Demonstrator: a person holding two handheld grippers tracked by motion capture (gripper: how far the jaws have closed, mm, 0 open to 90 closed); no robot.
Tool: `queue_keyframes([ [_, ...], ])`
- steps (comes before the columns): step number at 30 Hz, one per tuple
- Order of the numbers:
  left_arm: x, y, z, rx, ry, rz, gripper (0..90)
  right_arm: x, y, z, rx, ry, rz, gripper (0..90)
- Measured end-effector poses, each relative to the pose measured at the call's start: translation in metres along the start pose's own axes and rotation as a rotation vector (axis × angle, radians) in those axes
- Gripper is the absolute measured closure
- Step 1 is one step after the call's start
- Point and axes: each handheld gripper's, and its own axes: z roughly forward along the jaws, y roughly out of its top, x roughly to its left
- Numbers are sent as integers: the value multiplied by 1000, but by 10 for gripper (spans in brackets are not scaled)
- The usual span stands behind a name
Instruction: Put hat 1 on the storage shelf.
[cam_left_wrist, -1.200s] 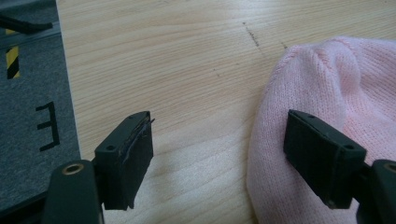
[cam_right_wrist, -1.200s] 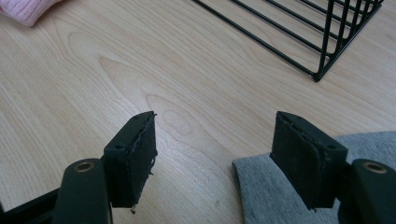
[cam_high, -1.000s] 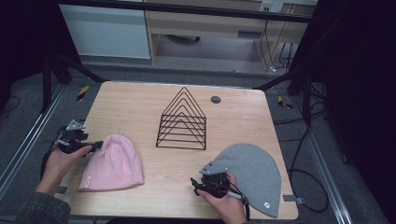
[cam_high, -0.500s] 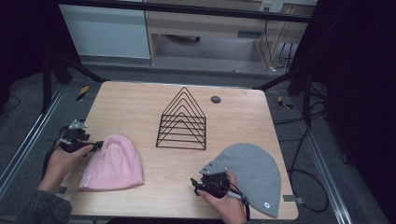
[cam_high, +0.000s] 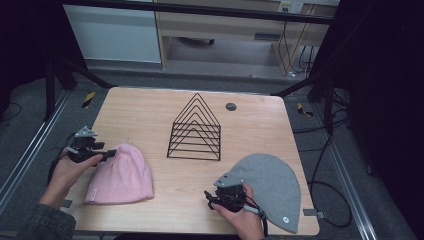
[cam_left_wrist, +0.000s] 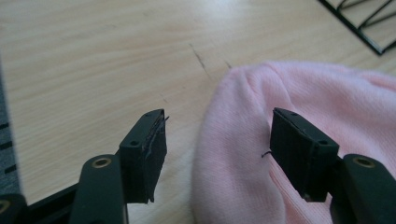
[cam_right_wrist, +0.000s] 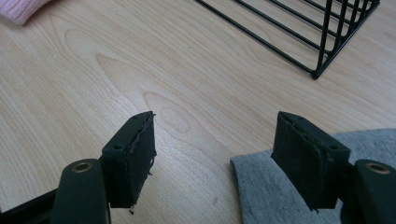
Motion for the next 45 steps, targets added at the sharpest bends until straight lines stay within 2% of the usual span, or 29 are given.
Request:
queue_keyframes([
  [4,-9,-6,15,83,-29,39,370,1,0,0,4,3,-3,295],
  [6,-11,-5,15,82,-31,44,461,1,0,0,2,4,-4,295],
  [8,-15,-2,9,68,-46,57,615,1,0,0,0,4,-1,295],
  [10,-18,0,6,68,-57,63,683,0,1,0,-3,5,0,294],
  [12,-21,3,0,58,-44,71,709,0,1,-1,-4,7,2,294],
  [16,-35,13,-22,-1,-20,102,712,2,4,-4,-17,18,11,289],
  [22,-68,35,-61,-94,0,193,715,9,22,-14,-46,24,-33,307],
  [26,-85,51,-83,-136,11,253,718,15,38,-22,-64,41,-64,339],
  [29,-92,60,-93,-162,10,263,719,16,48,-25,-73,51,-73,350],
  [36,-108,85,-118,-217,15,338,725,7,71,-36,-81,37,-60,351],
  [38,-110,95,-123,-235,6,339,725,3,79,-42,-84,24,-58,347],
  [41,-112,109,-132,-264,16,346,726,-1,89,-47,-91,21,-56,336],
  [45,-115,125,-140,-296,12,348,726,-5,101,-48,-101,26,-41,318],
])
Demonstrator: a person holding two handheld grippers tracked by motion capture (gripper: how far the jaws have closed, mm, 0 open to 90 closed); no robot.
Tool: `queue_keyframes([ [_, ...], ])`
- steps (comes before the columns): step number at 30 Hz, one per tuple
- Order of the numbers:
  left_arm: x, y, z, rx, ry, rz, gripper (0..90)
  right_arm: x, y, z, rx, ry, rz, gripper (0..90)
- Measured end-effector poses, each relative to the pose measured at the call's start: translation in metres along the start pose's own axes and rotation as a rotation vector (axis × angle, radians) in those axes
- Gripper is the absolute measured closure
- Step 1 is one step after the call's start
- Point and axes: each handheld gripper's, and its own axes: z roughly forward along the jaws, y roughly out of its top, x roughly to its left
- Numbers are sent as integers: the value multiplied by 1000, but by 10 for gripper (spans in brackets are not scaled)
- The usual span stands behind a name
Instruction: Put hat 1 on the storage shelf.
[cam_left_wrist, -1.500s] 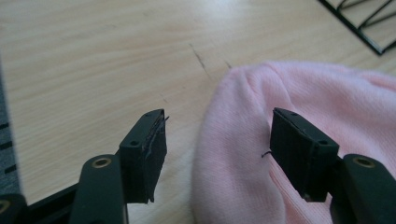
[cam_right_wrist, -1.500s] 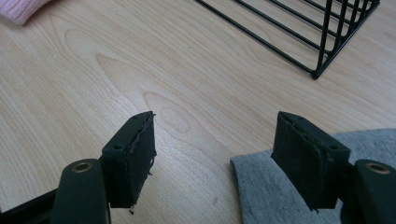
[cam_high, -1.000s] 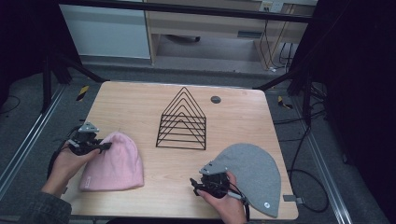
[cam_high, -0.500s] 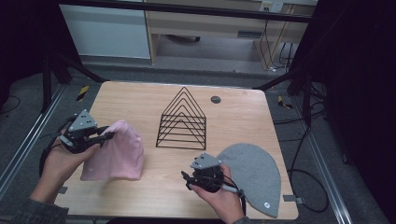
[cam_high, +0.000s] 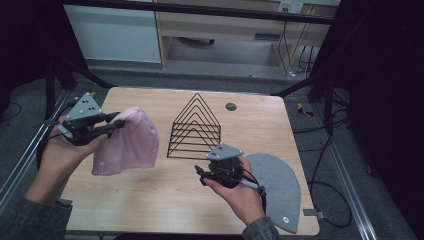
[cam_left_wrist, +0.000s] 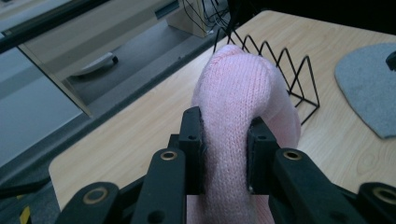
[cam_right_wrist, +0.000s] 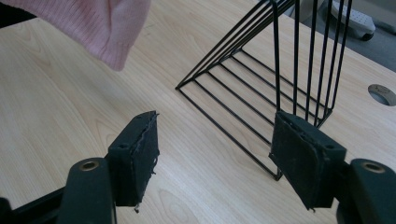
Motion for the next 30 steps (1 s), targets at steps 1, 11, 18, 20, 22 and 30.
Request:
queue_keyframes([
  [1,1,5,1,-1,0,5,727,0,3,0,3,0,3,312],
  [11,11,30,11,14,-6,38,726,-1,31,8,-5,7,-1,320],
  [18,8,35,17,18,-19,51,726,1,38,12,0,23,-9,349],
  [20,8,37,17,13,-18,49,726,2,40,14,6,26,-18,352],
  [22,7,39,16,1,-24,36,726,1,42,15,11,24,-25,354],
  [30,3,56,21,-35,-33,20,726,-6,60,17,-25,23,-30,375],
])
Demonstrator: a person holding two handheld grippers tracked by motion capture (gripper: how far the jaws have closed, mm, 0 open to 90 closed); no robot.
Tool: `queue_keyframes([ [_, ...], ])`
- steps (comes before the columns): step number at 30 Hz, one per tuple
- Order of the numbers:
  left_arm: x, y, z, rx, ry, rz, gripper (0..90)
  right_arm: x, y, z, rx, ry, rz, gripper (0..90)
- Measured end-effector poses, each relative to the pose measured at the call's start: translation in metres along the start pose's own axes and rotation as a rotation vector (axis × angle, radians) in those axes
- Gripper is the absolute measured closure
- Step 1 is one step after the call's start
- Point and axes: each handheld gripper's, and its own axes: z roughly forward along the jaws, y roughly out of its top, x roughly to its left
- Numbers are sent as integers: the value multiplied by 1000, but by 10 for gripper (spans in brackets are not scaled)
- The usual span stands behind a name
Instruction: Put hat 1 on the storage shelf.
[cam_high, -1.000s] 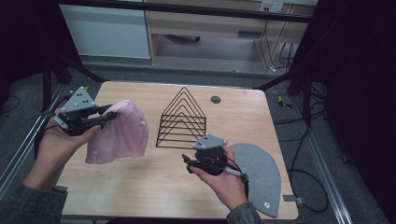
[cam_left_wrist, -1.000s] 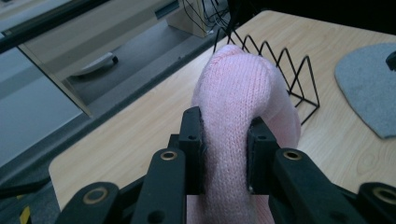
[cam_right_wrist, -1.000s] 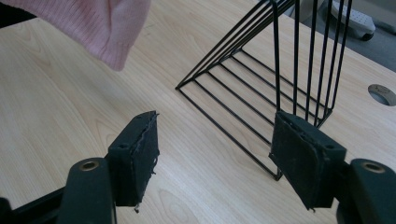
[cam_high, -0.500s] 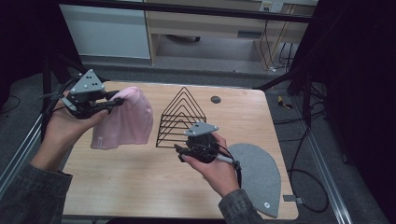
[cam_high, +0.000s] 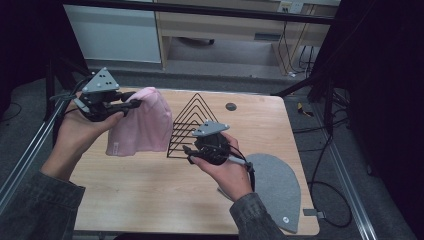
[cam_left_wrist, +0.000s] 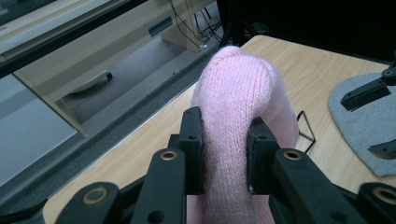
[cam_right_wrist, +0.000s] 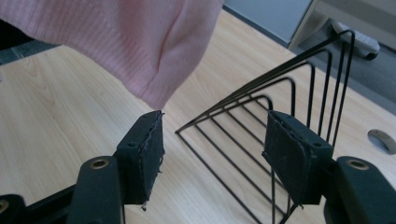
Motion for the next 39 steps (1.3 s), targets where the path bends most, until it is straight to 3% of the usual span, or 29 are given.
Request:
queue_keyframes([
  [5,-5,12,1,-5,6,19,725,-4,8,-3,-16,-1,2,387],
  [17,-12,32,-10,-44,2,-1,724,-15,26,4,-37,18,5,406],
  [21,-15,41,-12,-51,13,13,724,-17,32,4,-48,30,-1,403],
  [30,-25,53,-9,-69,7,31,722,-24,41,-6,-75,36,2,349],
  [39,-34,61,-7,-82,-12,46,721,-32,44,-13,-72,23,14,372],
])
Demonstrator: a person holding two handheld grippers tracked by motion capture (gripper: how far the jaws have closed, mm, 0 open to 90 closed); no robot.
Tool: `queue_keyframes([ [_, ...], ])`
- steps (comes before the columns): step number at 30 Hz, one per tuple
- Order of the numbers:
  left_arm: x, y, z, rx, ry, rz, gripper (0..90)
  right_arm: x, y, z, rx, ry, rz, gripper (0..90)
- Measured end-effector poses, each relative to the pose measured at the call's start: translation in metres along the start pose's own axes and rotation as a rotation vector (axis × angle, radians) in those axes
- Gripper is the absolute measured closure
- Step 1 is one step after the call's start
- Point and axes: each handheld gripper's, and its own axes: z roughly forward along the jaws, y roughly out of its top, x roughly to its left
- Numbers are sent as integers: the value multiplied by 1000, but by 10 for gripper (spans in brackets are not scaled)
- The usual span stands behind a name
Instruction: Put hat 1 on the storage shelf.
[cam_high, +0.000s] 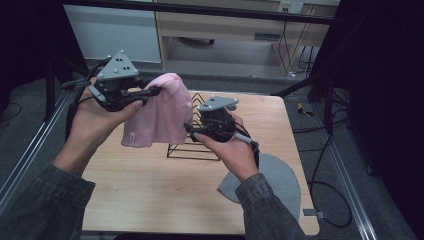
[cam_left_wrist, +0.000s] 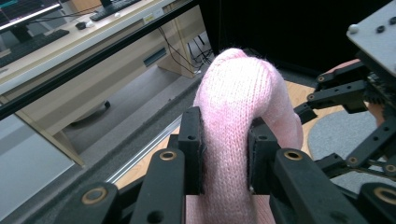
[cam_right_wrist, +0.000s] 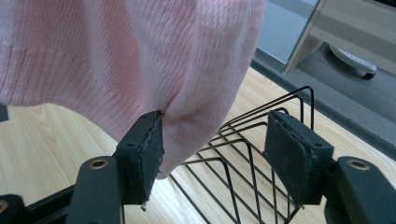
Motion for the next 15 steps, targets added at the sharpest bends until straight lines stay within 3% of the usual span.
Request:
queue_keyframes([
  [7,-1,5,7,14,10,19,721,0,3,-3,-35,33,34,363],
  [11,-2,8,8,1,4,16,720,5,9,-8,-52,28,16,390],
  [15,-2,11,8,-2,2,13,718,2,17,-10,-63,-12,6,608],
])
